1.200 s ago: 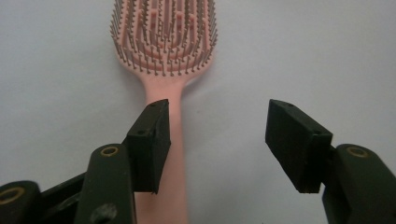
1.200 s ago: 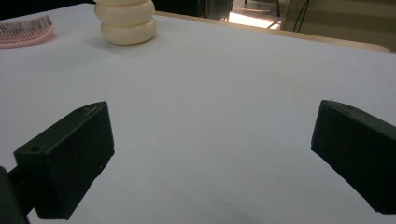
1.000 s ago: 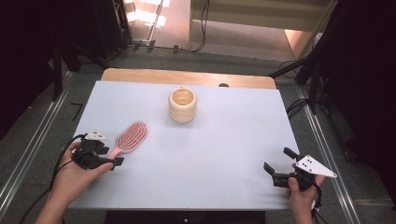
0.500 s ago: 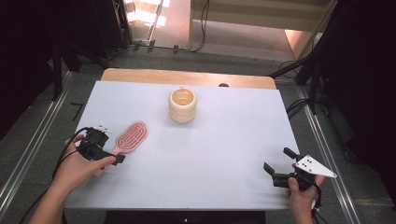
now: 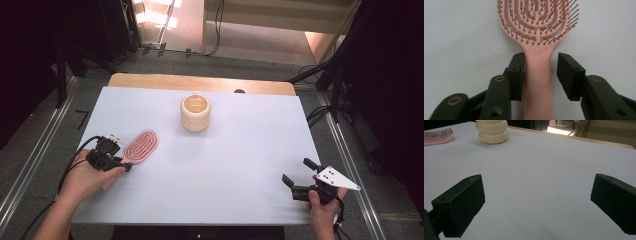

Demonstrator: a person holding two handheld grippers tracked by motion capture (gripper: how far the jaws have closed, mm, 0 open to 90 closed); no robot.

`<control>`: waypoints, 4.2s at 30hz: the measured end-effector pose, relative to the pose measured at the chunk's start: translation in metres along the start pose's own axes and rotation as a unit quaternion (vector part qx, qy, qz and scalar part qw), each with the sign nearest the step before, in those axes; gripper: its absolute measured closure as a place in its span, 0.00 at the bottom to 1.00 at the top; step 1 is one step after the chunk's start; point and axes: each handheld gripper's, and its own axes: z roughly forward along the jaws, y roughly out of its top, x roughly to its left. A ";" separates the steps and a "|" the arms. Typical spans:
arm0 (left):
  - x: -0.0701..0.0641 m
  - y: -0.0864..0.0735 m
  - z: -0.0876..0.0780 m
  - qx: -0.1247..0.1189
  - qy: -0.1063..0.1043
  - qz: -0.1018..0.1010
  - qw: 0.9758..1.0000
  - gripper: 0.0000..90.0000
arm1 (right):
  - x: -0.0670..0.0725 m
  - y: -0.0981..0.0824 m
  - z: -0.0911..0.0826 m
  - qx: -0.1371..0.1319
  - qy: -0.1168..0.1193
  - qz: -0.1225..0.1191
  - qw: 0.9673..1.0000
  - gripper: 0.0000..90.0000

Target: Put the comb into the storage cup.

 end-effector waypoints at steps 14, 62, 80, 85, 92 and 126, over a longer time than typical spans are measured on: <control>-0.013 0.009 0.006 0.030 0.054 0.033 0.998 0.78 | 0.001 0.000 0.001 0.002 0.000 -0.001 1.000 0.00; -0.044 0.023 -0.008 -0.098 -0.011 0.069 0.993 0.79 | 0.008 0.010 0.001 -0.001 0.008 0.003 1.000 0.00; -0.054 0.032 -0.011 -0.145 -0.020 0.077 0.986 0.79 | 0.020 0.038 0.011 -0.009 0.036 0.029 0.999 0.00; -0.058 0.032 -0.013 -0.160 -0.017 0.081 0.984 0.79 | 0.025 0.047 0.017 -0.015 0.044 0.026 0.999 0.00; -0.061 0.032 -0.015 -0.182 -0.019 0.085 0.979 0.79 | 0.033 0.057 0.029 -0.007 0.062 0.030 0.998 0.00; -0.092 0.042 -0.014 -0.290 -0.026 0.109 0.951 0.79 | 0.060 0.099 0.062 -0.026 0.114 0.032 0.993 0.00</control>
